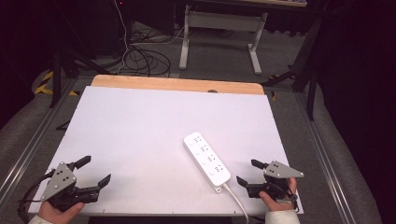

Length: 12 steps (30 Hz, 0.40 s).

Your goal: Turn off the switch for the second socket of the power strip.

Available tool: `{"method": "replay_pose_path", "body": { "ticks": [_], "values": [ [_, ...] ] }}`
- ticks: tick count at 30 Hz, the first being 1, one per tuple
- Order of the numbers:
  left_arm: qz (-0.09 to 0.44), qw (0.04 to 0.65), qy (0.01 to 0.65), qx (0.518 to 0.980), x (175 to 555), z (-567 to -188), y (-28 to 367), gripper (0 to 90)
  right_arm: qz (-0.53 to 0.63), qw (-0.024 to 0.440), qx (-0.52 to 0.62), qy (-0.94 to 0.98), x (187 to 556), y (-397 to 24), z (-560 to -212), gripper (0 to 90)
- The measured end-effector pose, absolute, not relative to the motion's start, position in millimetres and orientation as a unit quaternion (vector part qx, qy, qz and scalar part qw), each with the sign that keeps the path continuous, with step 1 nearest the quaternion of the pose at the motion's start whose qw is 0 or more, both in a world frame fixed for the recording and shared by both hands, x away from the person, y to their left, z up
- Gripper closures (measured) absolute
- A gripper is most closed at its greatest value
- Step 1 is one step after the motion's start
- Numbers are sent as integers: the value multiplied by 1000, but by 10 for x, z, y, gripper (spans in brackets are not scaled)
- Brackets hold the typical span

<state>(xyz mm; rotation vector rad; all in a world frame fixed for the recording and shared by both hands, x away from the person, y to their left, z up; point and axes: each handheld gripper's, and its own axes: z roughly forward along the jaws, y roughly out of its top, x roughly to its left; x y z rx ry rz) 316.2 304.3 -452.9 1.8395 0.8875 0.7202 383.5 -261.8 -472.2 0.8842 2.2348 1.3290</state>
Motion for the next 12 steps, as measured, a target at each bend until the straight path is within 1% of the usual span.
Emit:
{"method": "replay_pose_path", "body": {
  "ticks": [12],
  "values": [
    [293, 460, 370, 752, 3186, -4548, 3046, 139, 468, 187, 333, 797, 3858, -2590, -4736, 174]
  ]
}}
